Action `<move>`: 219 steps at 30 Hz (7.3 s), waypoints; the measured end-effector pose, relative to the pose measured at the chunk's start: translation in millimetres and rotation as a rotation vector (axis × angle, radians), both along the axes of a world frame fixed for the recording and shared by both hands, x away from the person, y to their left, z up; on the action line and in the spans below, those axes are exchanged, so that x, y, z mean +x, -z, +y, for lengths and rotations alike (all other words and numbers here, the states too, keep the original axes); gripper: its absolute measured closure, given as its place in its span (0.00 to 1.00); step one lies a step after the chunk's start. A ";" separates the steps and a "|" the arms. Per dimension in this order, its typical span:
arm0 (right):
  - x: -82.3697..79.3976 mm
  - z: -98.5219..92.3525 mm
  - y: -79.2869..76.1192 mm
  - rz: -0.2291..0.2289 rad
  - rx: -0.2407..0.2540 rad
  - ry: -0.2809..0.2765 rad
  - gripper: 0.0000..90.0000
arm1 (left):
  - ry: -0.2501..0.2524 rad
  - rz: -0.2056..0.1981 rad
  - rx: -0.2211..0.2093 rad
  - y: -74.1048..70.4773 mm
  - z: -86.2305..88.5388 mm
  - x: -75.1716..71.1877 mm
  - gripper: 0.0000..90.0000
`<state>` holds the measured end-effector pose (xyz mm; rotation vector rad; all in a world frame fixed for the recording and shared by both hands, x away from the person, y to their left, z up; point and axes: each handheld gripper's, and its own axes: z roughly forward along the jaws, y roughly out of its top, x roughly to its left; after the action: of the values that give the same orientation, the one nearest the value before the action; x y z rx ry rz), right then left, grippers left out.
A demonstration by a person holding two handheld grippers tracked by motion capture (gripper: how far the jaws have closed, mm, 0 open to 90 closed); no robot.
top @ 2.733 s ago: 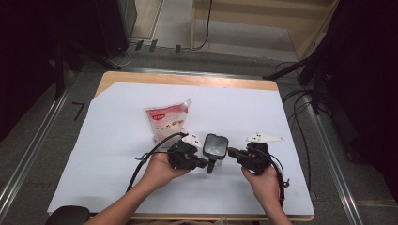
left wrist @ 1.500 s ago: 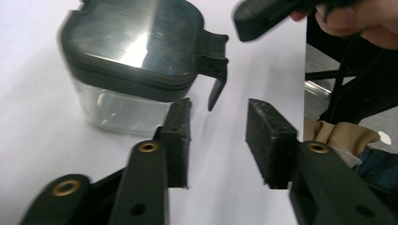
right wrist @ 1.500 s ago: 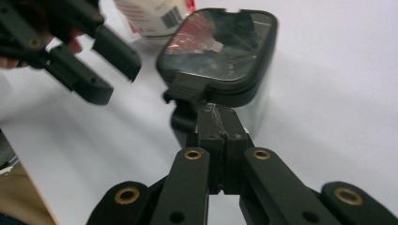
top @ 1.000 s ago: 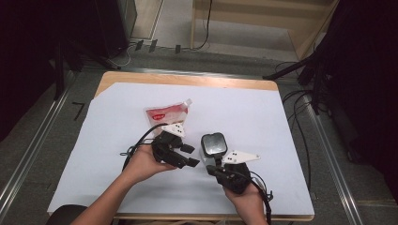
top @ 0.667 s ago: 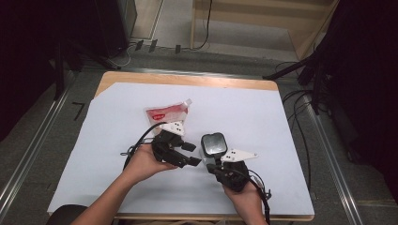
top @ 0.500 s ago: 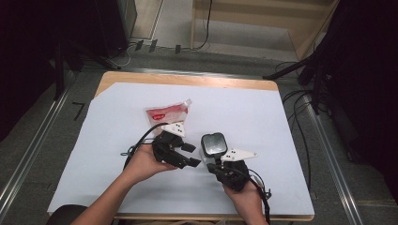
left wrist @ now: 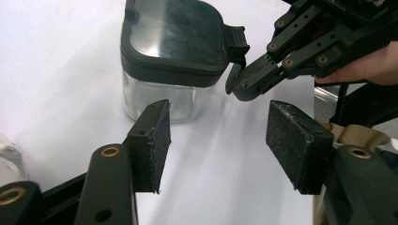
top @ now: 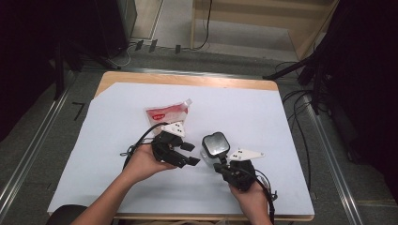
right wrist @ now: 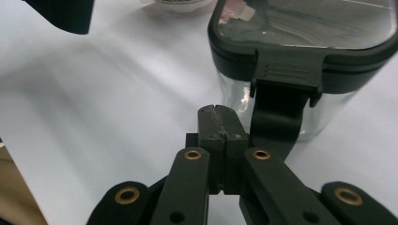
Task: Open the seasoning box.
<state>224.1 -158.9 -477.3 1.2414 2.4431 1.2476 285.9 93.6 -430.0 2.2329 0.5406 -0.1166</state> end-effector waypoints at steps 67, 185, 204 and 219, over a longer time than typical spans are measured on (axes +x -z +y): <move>47.5 -87.1 -19.5 -0.002 -0.014 0.159 1.00 | 0.008 -0.063 0.039 22.6 -49.1 13.2 0.44; 65.3 -86.8 -4.5 0.091 0.010 0.151 1.00 | 0.253 -0.097 0.099 -25.3 -109.9 44.1 0.66; 64.7 -86.2 -4.1 0.091 0.014 0.158 1.00 | 0.258 -0.083 0.098 -34.2 -128.9 44.1 0.72; 63.7 -85.0 -4.4 0.096 0.014 0.173 1.00 | 0.288 -0.089 0.105 -33.2 -143.6 45.8 0.77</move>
<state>287.8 -243.9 -472.9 1.5140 2.3331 1.1865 331.8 -50.0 -396.8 2.3948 0.1784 -0.1384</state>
